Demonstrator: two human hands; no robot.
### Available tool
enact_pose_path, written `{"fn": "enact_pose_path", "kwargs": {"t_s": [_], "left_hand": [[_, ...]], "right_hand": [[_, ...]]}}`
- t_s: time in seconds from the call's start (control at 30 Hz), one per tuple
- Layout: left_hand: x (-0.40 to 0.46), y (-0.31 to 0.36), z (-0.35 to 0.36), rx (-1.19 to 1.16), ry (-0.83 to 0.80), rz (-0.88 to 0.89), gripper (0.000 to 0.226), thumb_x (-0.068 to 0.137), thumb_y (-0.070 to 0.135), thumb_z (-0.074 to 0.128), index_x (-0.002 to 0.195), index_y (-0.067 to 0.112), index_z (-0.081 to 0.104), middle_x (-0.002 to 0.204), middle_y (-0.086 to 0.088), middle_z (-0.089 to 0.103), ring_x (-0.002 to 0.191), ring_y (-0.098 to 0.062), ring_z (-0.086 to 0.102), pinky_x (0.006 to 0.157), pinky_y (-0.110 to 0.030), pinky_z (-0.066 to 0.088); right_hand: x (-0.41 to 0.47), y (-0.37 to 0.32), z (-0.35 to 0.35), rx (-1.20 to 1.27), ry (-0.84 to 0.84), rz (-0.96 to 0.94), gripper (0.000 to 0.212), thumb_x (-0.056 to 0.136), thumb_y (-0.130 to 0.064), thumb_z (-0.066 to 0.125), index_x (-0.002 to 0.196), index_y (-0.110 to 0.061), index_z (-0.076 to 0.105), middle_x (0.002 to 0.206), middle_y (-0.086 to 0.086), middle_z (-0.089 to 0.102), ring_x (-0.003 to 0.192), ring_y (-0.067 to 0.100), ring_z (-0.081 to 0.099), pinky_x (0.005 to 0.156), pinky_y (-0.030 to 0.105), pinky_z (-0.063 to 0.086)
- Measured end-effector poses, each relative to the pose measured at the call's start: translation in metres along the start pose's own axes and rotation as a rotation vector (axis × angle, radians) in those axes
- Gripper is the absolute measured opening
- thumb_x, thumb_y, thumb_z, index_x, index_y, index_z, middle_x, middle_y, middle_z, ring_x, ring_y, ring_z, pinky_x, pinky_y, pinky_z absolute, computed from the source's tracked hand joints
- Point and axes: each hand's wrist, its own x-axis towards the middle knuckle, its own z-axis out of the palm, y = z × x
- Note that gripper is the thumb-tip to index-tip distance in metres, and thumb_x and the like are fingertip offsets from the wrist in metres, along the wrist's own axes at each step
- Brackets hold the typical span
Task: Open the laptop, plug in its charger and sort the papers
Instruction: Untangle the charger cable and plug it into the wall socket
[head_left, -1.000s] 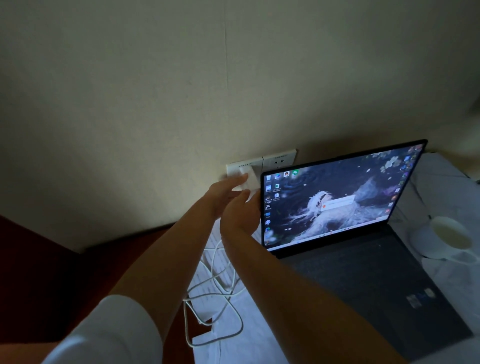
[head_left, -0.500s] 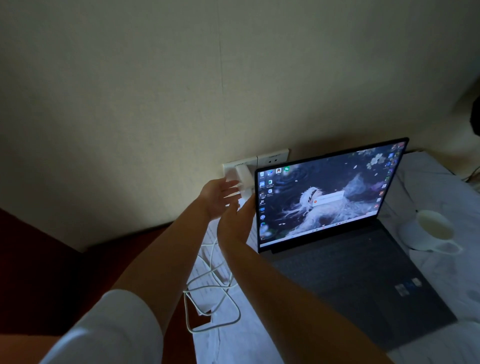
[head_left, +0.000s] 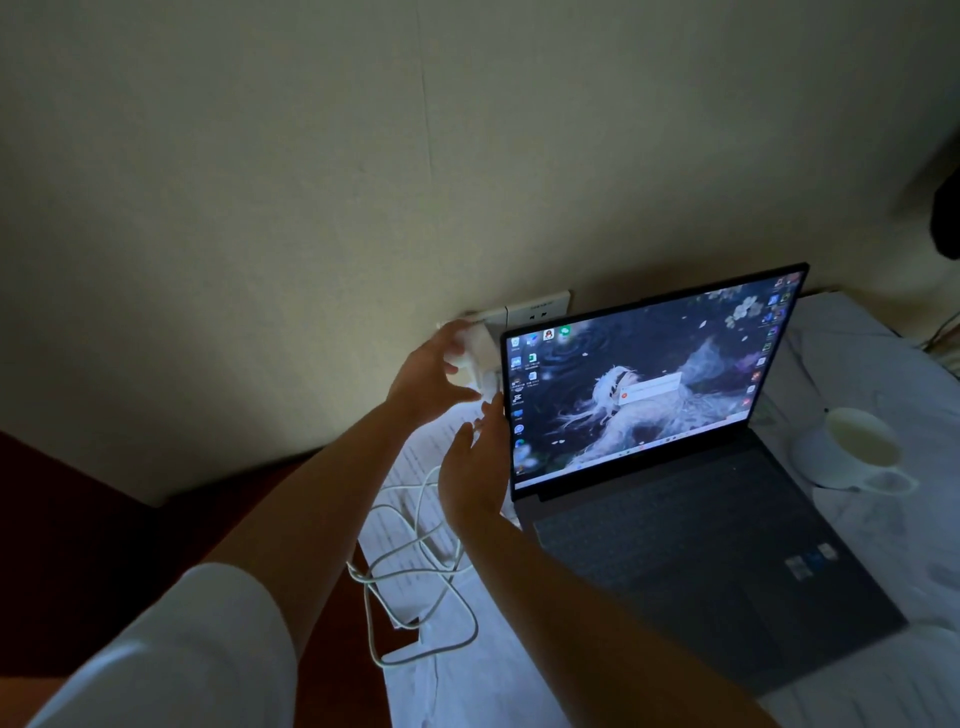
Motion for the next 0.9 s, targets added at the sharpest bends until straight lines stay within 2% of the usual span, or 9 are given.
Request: {"fn": "enact_pose_path", "kwargs": {"t_s": [0.07,0.2,0.27,0.37,0.43,0.53,0.67,0.77,0.9], "left_hand": [[-0.001,0.002,0.001,0.099,-0.005,0.066,0.087,0.063,0.019,0.088,0.139,0.024,0.044,0.119,0.001,0.058,0.093,-0.014,0.057,0.076,-0.020,0.049],[-0.003,0.004,0.001,0.153,-0.001,0.003,0.085,0.069,0.031,0.084,0.142,0.031,0.041,0.126,0.005,0.057,0.091,-0.010,0.058,0.072,-0.021,0.049],[-0.006,0.003,0.004,0.149,0.003,-0.028,0.083,0.073,0.033,0.081,0.143,0.035,0.037,0.127,0.005,0.056,0.091,-0.008,0.058,0.069,-0.017,0.048],[-0.008,0.003,0.005,0.219,-0.006,-0.028,0.081,0.078,0.036,0.076,0.145,0.037,0.032,0.126,0.006,0.055,0.088,-0.004,0.055,0.059,-0.007,0.035],[-0.008,0.007,0.003,0.239,-0.030,-0.044,0.083,0.078,0.035,0.075,0.147,0.036,0.029,0.120,0.006,0.056,0.086,-0.006,0.056,0.063,-0.013,0.041],[-0.009,0.019,-0.003,0.187,-0.095,-0.074,0.092,0.075,0.025,0.080,0.148,0.034,0.025,0.110,0.005,0.057,0.088,-0.015,0.060,0.079,-0.030,0.051],[-0.023,0.027,-0.018,0.222,-0.068,-0.137,0.079,0.075,0.006,0.077,0.142,0.023,0.040,0.113,-0.002,0.062,0.089,-0.019,0.064,0.086,-0.032,0.052],[-0.047,0.034,-0.025,0.264,-0.106,-0.192,0.059,0.077,0.003,0.073,0.130,0.018,0.053,0.112,-0.005,0.064,0.095,-0.019,0.063,0.087,-0.025,0.048],[-0.081,0.049,-0.027,0.328,-0.156,-0.167,0.045,0.081,0.001,0.065,0.123,0.015,0.058,0.109,-0.003,0.066,0.106,-0.019,0.060,0.089,-0.022,0.041]], "right_hand": [[0.001,0.000,0.000,-0.001,-0.002,-0.024,0.048,0.099,-0.009,0.039,0.146,-0.008,0.028,0.149,0.009,0.037,0.136,0.017,0.039,0.112,0.030,0.033],[0.003,0.001,-0.002,-0.005,-0.018,-0.019,0.051,0.099,-0.007,0.039,0.148,-0.010,0.024,0.152,0.004,0.032,0.138,0.013,0.034,0.110,0.018,0.024],[0.002,0.001,-0.002,0.003,-0.022,-0.024,0.052,0.099,-0.008,0.040,0.148,-0.011,0.022,0.153,0.003,0.031,0.139,0.012,0.033,0.109,0.015,0.023],[0.004,-0.001,-0.002,0.053,-0.033,-0.002,0.051,0.099,-0.008,0.040,0.147,-0.012,0.025,0.150,0.004,0.036,0.137,0.015,0.037,0.112,0.024,0.030],[0.004,-0.001,-0.006,0.024,-0.059,0.020,0.050,0.100,-0.011,0.039,0.147,-0.012,0.026,0.151,0.004,0.035,0.138,0.015,0.036,0.113,0.026,0.030],[-0.001,-0.004,-0.015,-0.031,-0.081,0.002,0.051,0.100,-0.012,0.039,0.149,-0.014,0.023,0.153,0.002,0.030,0.141,0.014,0.029,0.113,0.023,0.023],[-0.012,-0.012,-0.031,-0.044,-0.092,0.031,0.047,0.099,-0.013,0.041,0.146,-0.013,0.032,0.150,0.004,0.037,0.138,0.017,0.036,0.111,0.027,0.030],[-0.025,-0.020,-0.046,-0.030,-0.106,0.080,0.046,0.099,-0.014,0.040,0.144,-0.012,0.034,0.149,0.005,0.038,0.136,0.019,0.037,0.112,0.032,0.031],[-0.050,-0.031,-0.069,-0.038,-0.147,0.095,0.046,0.098,-0.011,0.039,0.143,-0.010,0.035,0.147,0.007,0.039,0.136,0.020,0.038,0.111,0.030,0.029]]}}
